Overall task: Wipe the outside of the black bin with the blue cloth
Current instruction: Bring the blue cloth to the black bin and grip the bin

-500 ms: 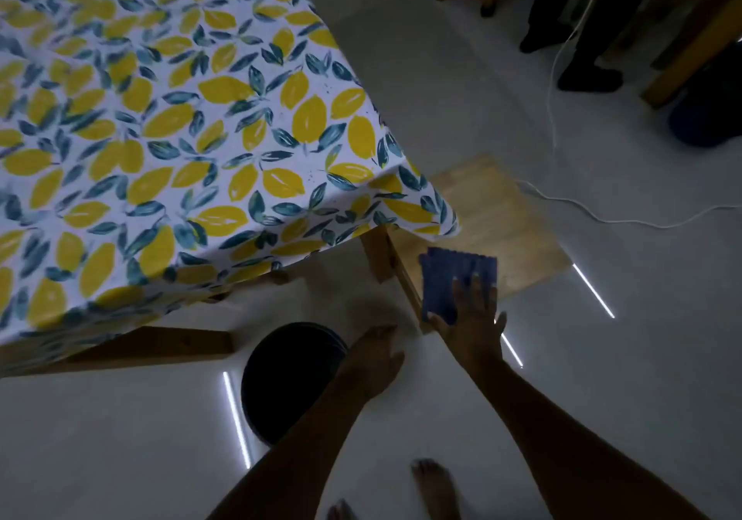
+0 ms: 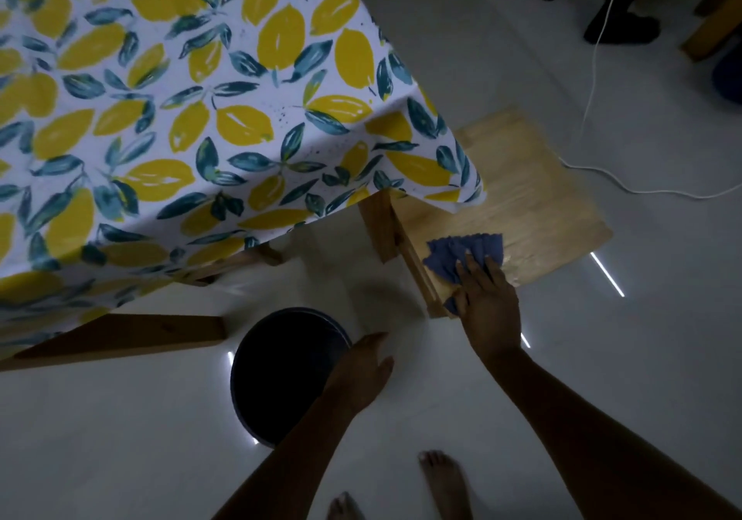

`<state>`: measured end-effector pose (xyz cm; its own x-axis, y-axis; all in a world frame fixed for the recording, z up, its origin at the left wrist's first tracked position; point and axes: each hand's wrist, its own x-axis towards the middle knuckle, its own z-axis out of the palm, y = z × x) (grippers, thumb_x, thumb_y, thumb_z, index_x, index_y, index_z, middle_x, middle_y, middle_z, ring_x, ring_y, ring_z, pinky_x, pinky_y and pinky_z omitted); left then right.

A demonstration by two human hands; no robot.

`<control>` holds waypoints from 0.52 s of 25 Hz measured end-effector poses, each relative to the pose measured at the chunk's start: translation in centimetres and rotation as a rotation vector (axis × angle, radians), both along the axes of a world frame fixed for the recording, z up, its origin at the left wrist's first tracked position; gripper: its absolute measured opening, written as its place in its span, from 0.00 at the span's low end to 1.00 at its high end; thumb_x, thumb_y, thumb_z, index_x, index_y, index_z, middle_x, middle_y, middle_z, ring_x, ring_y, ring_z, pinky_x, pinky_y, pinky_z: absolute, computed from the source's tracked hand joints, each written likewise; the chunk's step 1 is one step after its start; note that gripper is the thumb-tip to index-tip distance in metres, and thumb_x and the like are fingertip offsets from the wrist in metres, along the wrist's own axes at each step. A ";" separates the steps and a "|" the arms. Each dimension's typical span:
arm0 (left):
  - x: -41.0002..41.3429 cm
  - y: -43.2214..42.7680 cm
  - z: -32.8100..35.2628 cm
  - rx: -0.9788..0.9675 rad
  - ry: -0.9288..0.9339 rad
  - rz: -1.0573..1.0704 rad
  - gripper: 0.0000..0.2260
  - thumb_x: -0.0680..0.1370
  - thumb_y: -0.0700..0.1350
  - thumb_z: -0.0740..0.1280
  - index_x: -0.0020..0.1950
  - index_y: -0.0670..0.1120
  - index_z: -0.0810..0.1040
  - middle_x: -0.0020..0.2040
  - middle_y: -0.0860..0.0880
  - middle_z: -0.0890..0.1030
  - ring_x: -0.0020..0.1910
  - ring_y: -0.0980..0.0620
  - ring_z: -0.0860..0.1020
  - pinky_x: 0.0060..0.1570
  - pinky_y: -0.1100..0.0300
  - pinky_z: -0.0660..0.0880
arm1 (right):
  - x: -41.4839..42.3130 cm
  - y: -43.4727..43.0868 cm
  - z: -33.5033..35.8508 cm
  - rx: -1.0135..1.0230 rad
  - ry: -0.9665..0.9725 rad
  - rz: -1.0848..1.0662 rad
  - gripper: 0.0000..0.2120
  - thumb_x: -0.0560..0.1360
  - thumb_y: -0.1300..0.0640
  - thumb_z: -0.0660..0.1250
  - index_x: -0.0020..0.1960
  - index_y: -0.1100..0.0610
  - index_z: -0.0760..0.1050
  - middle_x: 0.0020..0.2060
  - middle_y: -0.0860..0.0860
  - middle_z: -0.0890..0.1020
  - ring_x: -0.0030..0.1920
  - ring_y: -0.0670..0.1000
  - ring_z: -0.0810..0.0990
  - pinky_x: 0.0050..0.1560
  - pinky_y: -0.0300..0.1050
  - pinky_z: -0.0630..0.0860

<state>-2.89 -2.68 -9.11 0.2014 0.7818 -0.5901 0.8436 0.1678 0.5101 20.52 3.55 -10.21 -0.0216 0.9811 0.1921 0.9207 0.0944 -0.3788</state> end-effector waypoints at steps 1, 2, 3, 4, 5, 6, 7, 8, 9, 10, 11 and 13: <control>-0.6 -0.7 -0.2 -0.009 -0.002 0.011 0.24 0.80 0.51 0.62 0.76 0.48 0.65 0.74 0.49 0.71 0.72 0.50 0.70 0.71 0.57 0.66 | 0.3 -0.7 0.2 0.049 0.020 0.064 0.15 0.76 0.62 0.62 0.59 0.65 0.78 0.61 0.59 0.81 0.62 0.63 0.77 0.55 0.58 0.77; -1.2 -1.5 -0.6 -0.015 0.002 0.018 0.24 0.80 0.52 0.62 0.76 0.49 0.65 0.73 0.50 0.72 0.71 0.50 0.71 0.71 0.57 0.67 | 0.0 -1.7 0.4 0.068 0.042 0.109 0.15 0.77 0.61 0.60 0.60 0.65 0.78 0.60 0.59 0.81 0.61 0.62 0.78 0.58 0.55 0.76; -1.8 -2.4 -1.3 -0.012 0.021 0.022 0.24 0.80 0.52 0.62 0.76 0.50 0.65 0.72 0.50 0.73 0.70 0.50 0.72 0.70 0.58 0.68 | -0.5 -3.0 0.7 0.061 0.074 0.141 0.16 0.80 0.59 0.58 0.61 0.64 0.78 0.61 0.58 0.80 0.62 0.60 0.77 0.61 0.51 0.75; -2.6 -3.4 -2.2 -0.015 0.051 0.024 0.24 0.80 0.52 0.62 0.76 0.49 0.65 0.71 0.49 0.74 0.69 0.50 0.74 0.68 0.59 0.68 | -1.5 -4.5 0.7 0.040 0.111 0.163 0.17 0.81 0.57 0.55 0.62 0.64 0.77 0.62 0.58 0.80 0.63 0.58 0.77 0.62 0.49 0.74; -3.2 -4.4 -3.4 -0.017 0.080 0.023 0.24 0.80 0.51 0.61 0.76 0.49 0.65 0.71 0.48 0.74 0.68 0.49 0.74 0.67 0.60 0.68 | -2.5 -6.3 0.2 0.010 0.151 0.177 0.18 0.82 0.56 0.54 0.63 0.63 0.77 0.63 0.57 0.79 0.64 0.57 0.77 0.63 0.49 0.73; -3.8 -5.4 -4.3 -0.030 0.099 0.026 0.24 0.80 0.51 0.61 0.76 0.49 0.65 0.71 0.48 0.74 0.69 0.49 0.74 0.68 0.60 0.67 | -3.6 -8.2 -0.7 -0.016 0.189 0.189 0.17 0.81 0.57 0.57 0.63 0.63 0.77 0.64 0.56 0.79 0.64 0.56 0.76 0.64 0.51 0.73; -4.4 -6.3 -5.6 -0.030 0.108 0.036 0.24 0.80 0.51 0.61 0.76 0.49 0.64 0.72 0.48 0.72 0.70 0.48 0.72 0.69 0.59 0.65 | -4.7 -10.0 -2.0 -0.046 0.223 0.192 0.15 0.80 0.59 0.61 0.63 0.64 0.77 0.64 0.56 0.79 0.65 0.56 0.76 0.64 0.52 0.73; -4.9 -7.2 -7.1 -0.041 0.115 0.039 0.24 0.80 0.51 0.60 0.76 0.49 0.63 0.73 0.47 0.71 0.71 0.47 0.71 0.71 0.58 0.64 | -5.9 -11.7 -3.6 -0.082 0.254 0.190 0.15 0.77 0.62 0.67 0.62 0.64 0.77 0.65 0.56 0.78 0.65 0.56 0.76 0.64 0.53 0.73; -5.5 -8.1 -8.7 -0.034 0.121 0.051 0.25 0.80 0.51 0.59 0.77 0.49 0.61 0.74 0.46 0.70 0.72 0.46 0.70 0.72 0.56 0.64 | -7.3 -13.2 -5.2 -0.126 0.288 0.191 0.17 0.74 0.63 0.71 0.62 0.64 0.77 0.66 0.56 0.77 0.65 0.56 0.76 0.63 0.53 0.73; -5.8 -8.8 -10.2 -0.028 0.149 0.038 0.27 0.80 0.51 0.59 0.78 0.48 0.59 0.75 0.45 0.69 0.72 0.44 0.69 0.73 0.54 0.63 | -8.5 -14.4 -6.8 -0.169 0.340 0.181 0.19 0.72 0.64 0.74 0.62 0.64 0.77 0.67 0.56 0.76 0.64 0.55 0.76 0.63 0.52 0.73; -6.2 -9.4 -11.6 0.000 0.188 -0.001 0.29 0.80 0.52 0.58 0.79 0.46 0.56 0.75 0.43 0.67 0.73 0.43 0.68 0.73 0.52 0.63 | -9.7 -15.3 -7.9 -0.207 0.425 0.143 0.20 0.72 0.62 0.73 0.62 0.64 0.77 0.66 0.57 0.76 0.62 0.52 0.76 0.63 0.47 0.73; -6.7 -10.2 -14.2 0.069 0.242 -0.064 0.31 0.80 0.54 0.59 0.79 0.44 0.54 0.75 0.40 0.67 0.72 0.40 0.69 0.73 0.50 0.64 | -12.0 -16.2 -9.5 -0.265 0.602 0.031 0.21 0.74 0.55 0.64 0.64 0.63 0.76 0.61 0.59 0.79 0.54 0.44 0.77 0.58 0.35 0.72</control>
<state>-9.62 -12.85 -23.35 0.1110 0.8122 -0.5727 0.9503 0.0820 0.3005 8.50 -12.68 -19.74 -0.0145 0.9976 -0.0684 0.5394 -0.0498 -0.8406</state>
